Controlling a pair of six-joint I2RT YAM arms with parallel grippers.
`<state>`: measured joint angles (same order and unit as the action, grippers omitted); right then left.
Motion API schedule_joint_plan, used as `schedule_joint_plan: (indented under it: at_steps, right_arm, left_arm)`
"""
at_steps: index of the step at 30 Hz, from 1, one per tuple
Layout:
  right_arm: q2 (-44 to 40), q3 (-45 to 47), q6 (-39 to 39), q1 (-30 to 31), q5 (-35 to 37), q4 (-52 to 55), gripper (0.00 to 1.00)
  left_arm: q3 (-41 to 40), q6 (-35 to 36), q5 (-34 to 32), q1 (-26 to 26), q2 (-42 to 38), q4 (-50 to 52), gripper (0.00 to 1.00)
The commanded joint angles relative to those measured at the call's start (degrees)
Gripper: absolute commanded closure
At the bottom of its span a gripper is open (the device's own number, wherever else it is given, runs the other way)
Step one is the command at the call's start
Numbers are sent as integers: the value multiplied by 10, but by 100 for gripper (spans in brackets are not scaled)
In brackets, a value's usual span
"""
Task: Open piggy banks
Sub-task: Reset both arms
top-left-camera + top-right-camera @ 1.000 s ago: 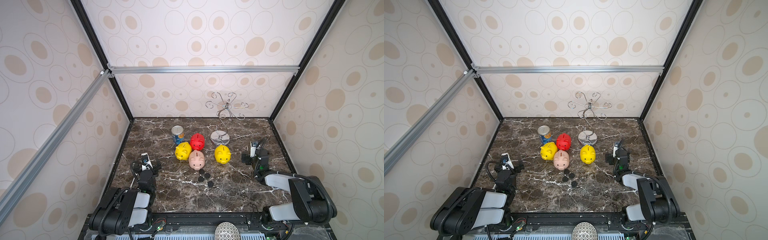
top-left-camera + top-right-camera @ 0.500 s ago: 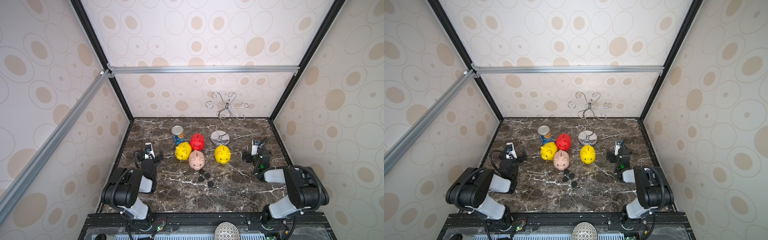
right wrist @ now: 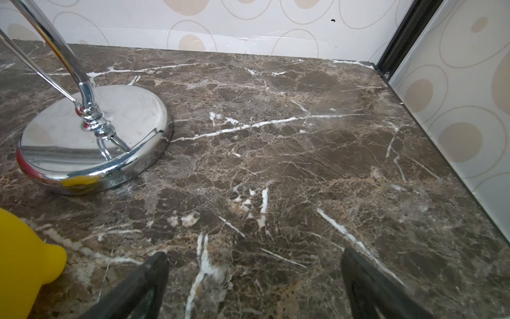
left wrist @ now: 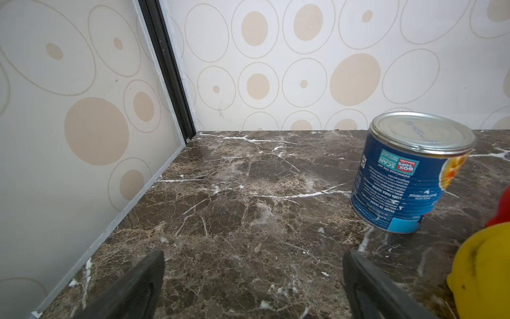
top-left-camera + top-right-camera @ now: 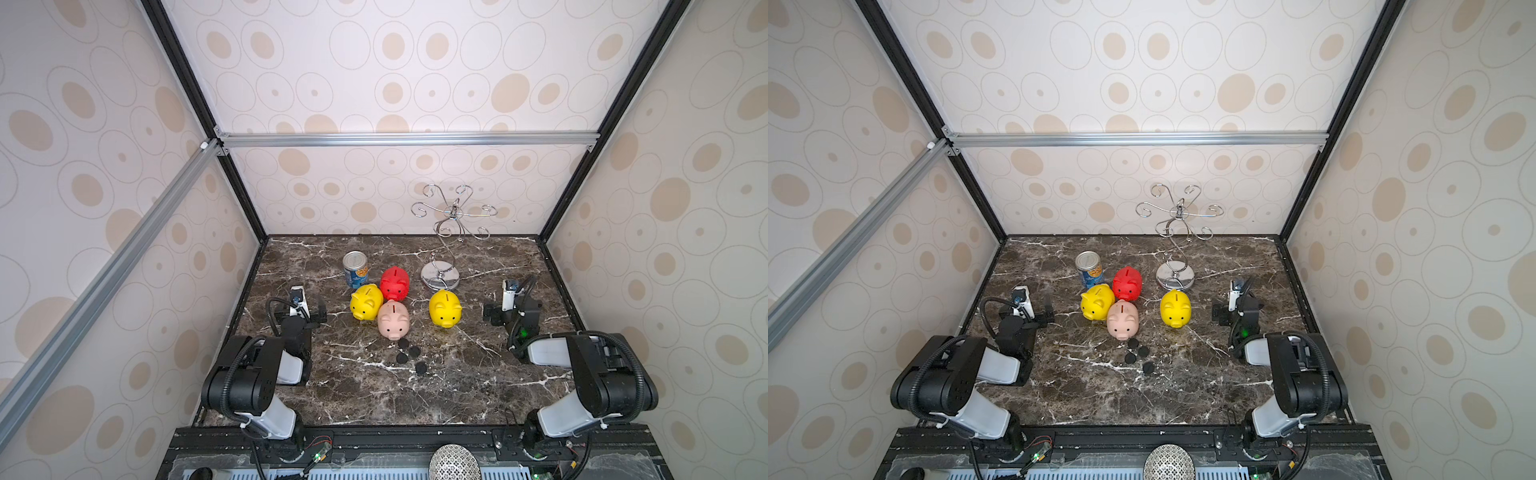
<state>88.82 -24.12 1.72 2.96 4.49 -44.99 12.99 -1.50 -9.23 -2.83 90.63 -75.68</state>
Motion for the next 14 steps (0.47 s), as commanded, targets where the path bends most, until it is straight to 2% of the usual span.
schedule_joint_plan:
  at_steps: [1,14]
  right_arm:
    - [-6,-3,-3,0,-4,-2,2]
    - [-6,-4,-4,0,-4,-1,2]
  left_arm:
    - [4,0,5,4,-6,1,0]
    - [3,1,6,4,-7,1,0]
